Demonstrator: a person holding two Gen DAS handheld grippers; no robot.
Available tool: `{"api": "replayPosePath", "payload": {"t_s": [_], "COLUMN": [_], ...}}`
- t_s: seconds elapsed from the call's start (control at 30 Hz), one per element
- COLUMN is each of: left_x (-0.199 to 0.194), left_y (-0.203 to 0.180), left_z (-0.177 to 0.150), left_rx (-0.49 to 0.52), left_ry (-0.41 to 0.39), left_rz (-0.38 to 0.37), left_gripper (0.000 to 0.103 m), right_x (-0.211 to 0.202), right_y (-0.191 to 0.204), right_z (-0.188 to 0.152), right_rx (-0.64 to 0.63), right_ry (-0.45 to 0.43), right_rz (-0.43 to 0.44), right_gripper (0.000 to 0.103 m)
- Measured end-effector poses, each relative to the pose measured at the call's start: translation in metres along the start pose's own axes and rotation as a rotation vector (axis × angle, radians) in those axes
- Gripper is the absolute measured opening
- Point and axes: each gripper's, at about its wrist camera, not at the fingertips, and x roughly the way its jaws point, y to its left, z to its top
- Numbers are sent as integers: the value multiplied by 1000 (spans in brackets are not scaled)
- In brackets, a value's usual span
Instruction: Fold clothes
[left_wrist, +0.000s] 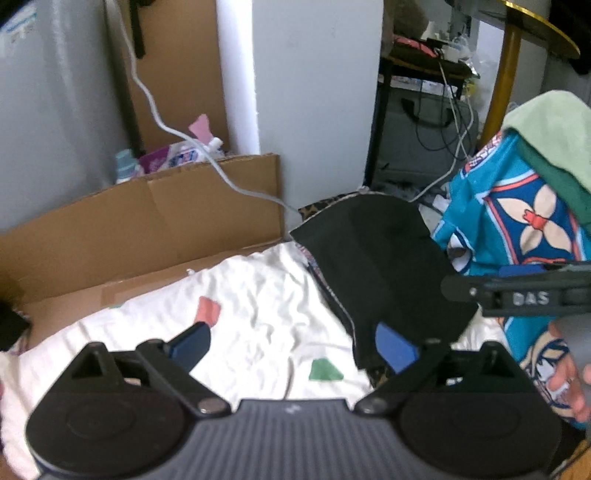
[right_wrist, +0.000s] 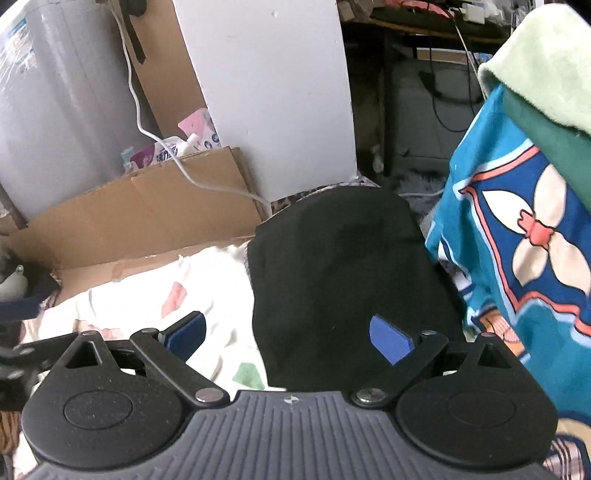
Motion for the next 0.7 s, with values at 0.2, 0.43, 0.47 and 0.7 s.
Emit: {"api": "replayPosePath", "payload": {"t_s": [0.2,0.43,0.47,0.7], "left_x": [-59,-130,-139,-209], "left_y": [9,34,37,36], "left_z": [-6,-14,-16,-32], "left_rx": [-16,-162,-183,-166], "left_ry": [-3,16,26,-15], "left_rz": [17,15,10,68], "left_gripper": [99,101,101,102], "right_x": [-43,-123,-137,-204], "right_y": [25,63,69,105], "right_z": [7,6,3,-11], "right_rx": [27,53,64,10], "right_ry": [-9,-61,-83,-112], "right_rz": [-17,11,13,90], "right_gripper": [99,99,99,99]}}
